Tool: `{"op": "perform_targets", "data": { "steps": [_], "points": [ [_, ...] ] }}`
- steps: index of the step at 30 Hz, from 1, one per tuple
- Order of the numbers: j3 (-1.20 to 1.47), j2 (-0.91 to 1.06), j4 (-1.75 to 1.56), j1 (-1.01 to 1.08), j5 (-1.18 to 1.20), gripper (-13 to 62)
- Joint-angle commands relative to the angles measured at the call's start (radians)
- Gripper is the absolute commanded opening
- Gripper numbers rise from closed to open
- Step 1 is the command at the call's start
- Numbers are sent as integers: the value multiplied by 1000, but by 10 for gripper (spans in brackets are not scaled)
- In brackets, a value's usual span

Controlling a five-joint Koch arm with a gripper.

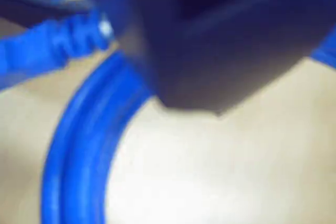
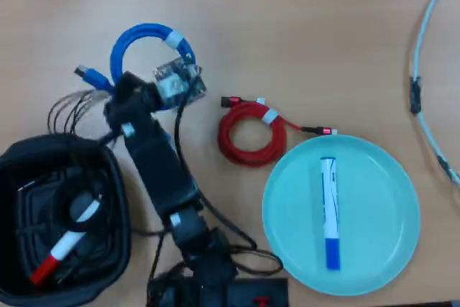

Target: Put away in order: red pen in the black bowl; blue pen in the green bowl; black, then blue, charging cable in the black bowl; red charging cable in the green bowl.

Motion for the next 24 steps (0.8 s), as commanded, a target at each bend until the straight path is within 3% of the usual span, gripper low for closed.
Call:
{"op": "perform_targets", "data": {
  "steps": [1,10,24],
  "points": [
    [-78,127,18,-114,15,-69],
    [-95,114,-91,-538,15,-69],
    [-95,-221,-324,-761,-9,-69]
  ]
}}
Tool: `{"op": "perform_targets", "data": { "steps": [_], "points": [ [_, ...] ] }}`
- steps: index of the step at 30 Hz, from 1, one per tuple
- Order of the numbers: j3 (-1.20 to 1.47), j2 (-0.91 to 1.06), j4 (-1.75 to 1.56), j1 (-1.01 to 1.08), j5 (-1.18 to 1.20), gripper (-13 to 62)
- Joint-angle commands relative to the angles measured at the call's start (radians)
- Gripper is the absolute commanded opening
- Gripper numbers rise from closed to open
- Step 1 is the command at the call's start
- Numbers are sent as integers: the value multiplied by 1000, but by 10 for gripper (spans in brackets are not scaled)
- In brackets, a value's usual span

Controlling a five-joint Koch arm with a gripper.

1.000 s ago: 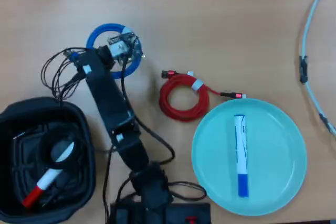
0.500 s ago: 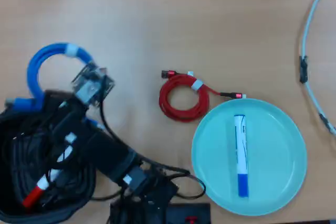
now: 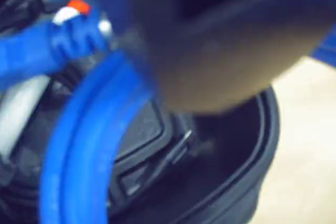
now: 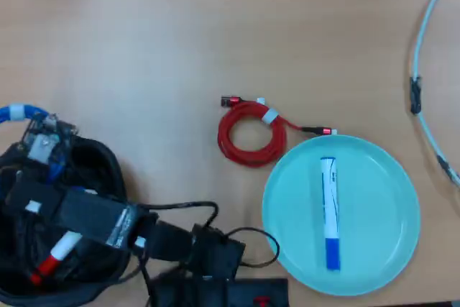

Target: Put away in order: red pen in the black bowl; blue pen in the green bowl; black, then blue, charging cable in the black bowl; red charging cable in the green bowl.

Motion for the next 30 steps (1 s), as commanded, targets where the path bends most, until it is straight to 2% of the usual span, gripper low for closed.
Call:
{"op": "perform_targets", "data": {
  "steps": [1,14,30],
  "points": [
    [-97,-34,-143,-25,-20,-69],
    [-78,-124,-150,-109,-92,-69],
    [-61,-224,-54,-86,-258,-69]
  ]
}}
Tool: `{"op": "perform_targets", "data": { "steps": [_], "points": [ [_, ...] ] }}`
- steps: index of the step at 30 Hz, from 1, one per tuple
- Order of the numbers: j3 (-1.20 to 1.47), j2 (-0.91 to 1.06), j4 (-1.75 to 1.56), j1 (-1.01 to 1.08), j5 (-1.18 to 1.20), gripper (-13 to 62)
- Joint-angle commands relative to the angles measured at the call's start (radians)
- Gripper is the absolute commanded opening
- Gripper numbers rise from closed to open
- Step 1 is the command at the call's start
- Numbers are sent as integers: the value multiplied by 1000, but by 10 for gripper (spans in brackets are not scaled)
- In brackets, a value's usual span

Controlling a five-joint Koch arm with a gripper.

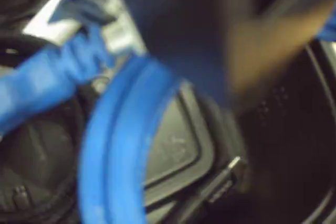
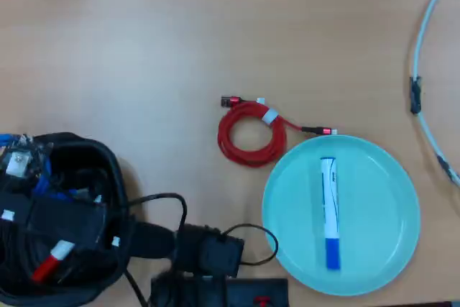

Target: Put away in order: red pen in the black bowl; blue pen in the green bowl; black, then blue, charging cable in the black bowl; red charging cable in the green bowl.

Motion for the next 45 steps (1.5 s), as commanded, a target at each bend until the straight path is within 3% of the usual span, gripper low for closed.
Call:
{"op": "perform_targets", "data": {
  "steps": [1,6,12,14,17,23,26,32,45],
  "points": [
    [-61,-12,0,14,-31,-69],
    [-69,-26,2,9,-192,-71],
    [-75,-23,2,5,-199,-63],
    [-75,-15,2,3,-201,-31],
    [-75,-11,25,2,-204,97],
    [-75,-9,163,2,-207,479],
    [-74,-9,213,2,-202,592],
    [-75,28,264,12,-202,582],
    [-54,382,328,216,-201,582]
  ]
}}
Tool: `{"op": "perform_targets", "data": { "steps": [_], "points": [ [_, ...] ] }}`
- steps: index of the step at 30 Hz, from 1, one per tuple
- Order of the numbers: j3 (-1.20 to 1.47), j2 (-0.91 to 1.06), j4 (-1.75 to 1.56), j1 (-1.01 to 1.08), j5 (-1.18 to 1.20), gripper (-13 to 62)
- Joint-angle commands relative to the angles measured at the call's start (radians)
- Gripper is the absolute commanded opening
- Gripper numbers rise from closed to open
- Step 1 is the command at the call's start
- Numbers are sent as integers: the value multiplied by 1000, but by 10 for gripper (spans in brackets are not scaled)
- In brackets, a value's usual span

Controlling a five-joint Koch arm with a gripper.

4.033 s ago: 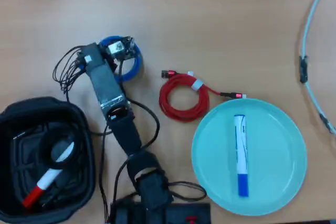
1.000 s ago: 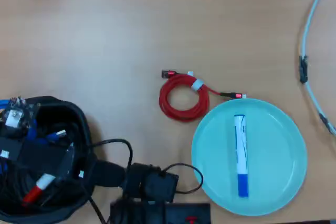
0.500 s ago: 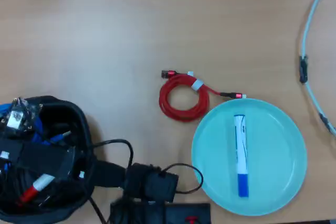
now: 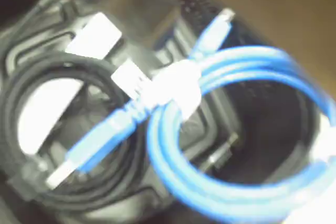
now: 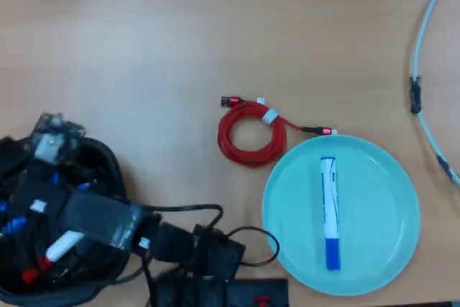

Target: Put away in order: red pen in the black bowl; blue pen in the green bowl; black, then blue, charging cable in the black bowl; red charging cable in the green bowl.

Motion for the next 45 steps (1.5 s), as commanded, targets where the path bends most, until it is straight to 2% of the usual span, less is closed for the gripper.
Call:
{"op": "perform_targets", "data": {
  "steps": [1,9,19,26,39,45],
  "points": [
    [-44,104,94,114,-21,582],
    [114,97,86,609,29,582],
    [282,-17,84,951,69,583],
    [397,-130,77,1097,198,583],
    [451,-130,78,1267,127,583],
    [571,-130,52,1296,212,583]
  ]
}}
